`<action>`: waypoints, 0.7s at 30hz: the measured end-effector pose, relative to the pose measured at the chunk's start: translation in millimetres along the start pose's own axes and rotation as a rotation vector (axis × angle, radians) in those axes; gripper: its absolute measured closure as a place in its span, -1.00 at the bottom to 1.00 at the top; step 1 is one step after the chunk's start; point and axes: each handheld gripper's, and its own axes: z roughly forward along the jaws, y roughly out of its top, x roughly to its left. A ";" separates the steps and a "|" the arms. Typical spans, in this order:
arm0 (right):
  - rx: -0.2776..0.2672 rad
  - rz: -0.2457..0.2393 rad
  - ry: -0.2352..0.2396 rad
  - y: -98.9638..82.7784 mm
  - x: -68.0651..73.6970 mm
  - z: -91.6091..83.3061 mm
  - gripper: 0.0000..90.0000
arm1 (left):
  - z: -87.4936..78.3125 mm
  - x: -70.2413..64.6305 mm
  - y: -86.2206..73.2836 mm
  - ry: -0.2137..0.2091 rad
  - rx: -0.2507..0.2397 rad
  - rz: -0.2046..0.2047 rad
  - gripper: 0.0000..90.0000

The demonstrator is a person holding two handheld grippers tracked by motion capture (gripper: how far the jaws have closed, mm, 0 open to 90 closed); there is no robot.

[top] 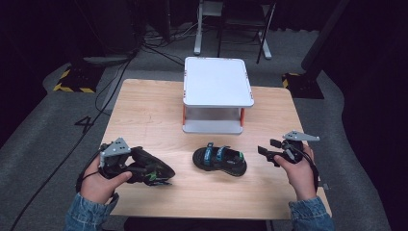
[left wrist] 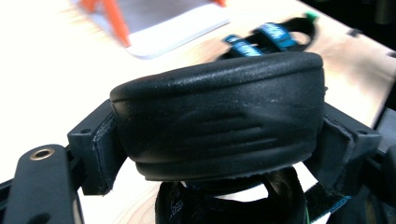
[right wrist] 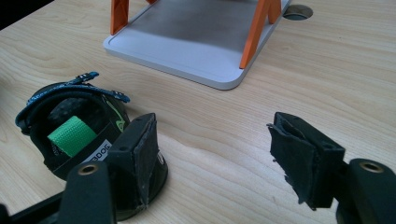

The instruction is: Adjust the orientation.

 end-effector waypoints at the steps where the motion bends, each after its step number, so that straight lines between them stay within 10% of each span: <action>1: -0.002 -0.002 -0.001 -0.3 -0.1 0.3 -0.27 | -2.4 1.1 0.0 0.009 0.006 -0.012 -0.62; 8: 0.004 -0.004 -0.003 -2.1 -0.5 -0.1 -0.27 | -7.8 10.9 0.0 0.059 -0.007 -0.047 -0.62; 21: 0.010 0.009 -0.031 -13.8 -3.3 -10.4 -0.28 | 35.3 24.3 8.6 0.059 -0.161 -0.085 -0.63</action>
